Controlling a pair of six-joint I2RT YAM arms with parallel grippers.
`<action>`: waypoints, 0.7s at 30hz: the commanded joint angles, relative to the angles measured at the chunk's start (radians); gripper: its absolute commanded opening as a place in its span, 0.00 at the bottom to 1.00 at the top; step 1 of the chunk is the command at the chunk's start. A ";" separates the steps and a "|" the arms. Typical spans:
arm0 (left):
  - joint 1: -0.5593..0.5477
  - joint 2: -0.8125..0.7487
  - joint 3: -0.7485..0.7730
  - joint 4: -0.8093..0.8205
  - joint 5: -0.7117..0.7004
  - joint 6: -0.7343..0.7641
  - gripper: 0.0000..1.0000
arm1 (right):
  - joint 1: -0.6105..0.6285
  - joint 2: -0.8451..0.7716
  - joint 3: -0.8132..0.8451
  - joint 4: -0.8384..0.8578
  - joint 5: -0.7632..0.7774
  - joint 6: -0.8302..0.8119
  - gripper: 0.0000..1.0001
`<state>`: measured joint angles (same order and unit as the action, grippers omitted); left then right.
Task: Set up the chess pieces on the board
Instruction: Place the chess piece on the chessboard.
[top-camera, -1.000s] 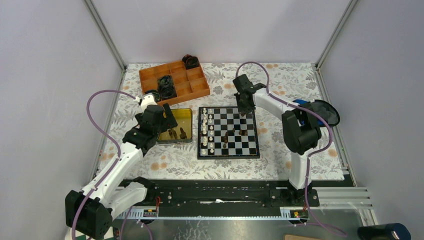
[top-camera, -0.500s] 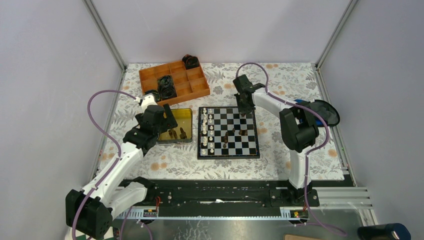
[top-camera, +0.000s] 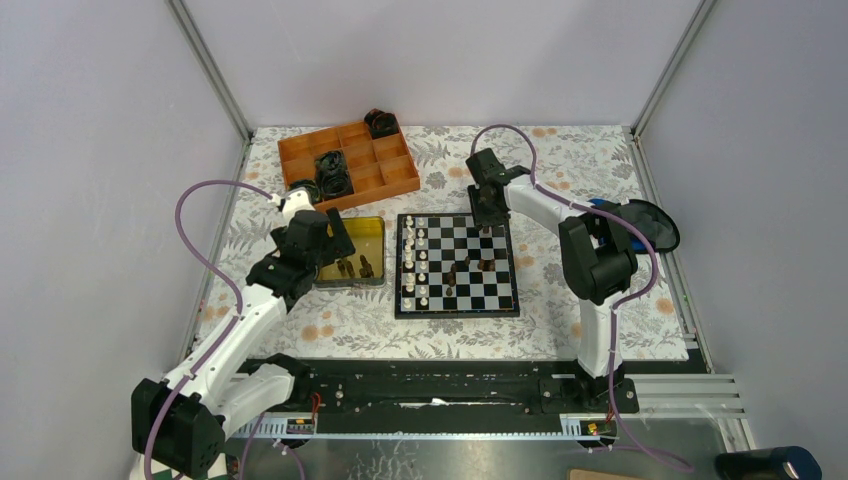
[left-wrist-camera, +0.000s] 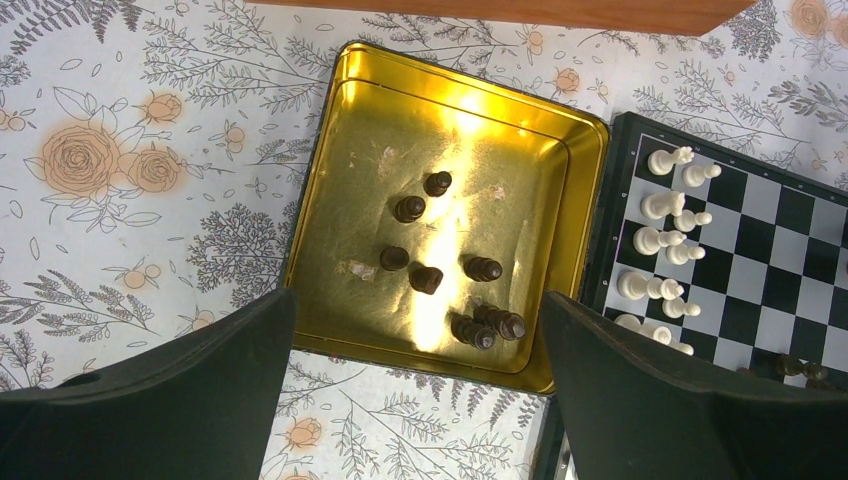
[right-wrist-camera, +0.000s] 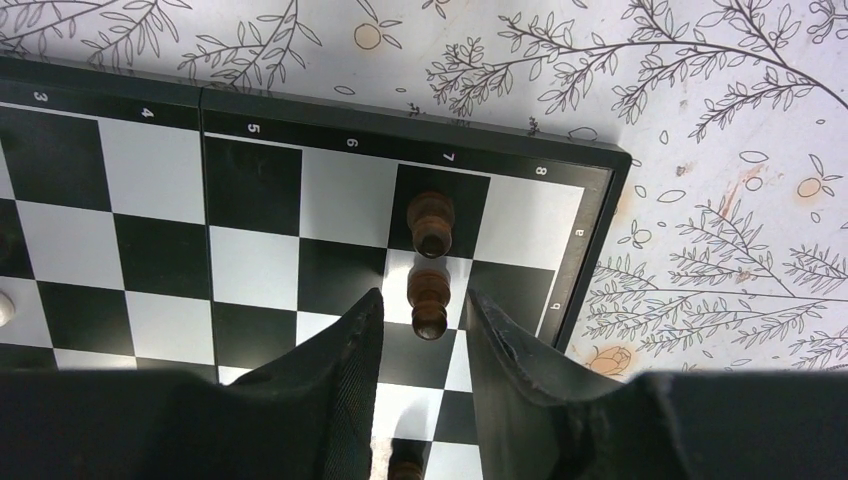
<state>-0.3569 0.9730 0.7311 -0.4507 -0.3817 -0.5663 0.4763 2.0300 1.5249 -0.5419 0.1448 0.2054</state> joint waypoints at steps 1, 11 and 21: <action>0.009 -0.004 -0.015 0.007 -0.014 -0.006 0.99 | -0.007 -0.038 0.059 -0.016 0.008 -0.011 0.43; 0.009 -0.005 -0.016 0.010 -0.016 -0.007 0.99 | 0.006 -0.201 -0.018 -0.053 0.011 -0.008 0.49; 0.009 0.004 -0.018 0.023 -0.004 -0.005 0.99 | 0.104 -0.348 -0.141 -0.081 -0.029 -0.027 0.49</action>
<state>-0.3569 0.9730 0.7258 -0.4503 -0.3813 -0.5667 0.5385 1.7329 1.4101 -0.5949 0.1444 0.1982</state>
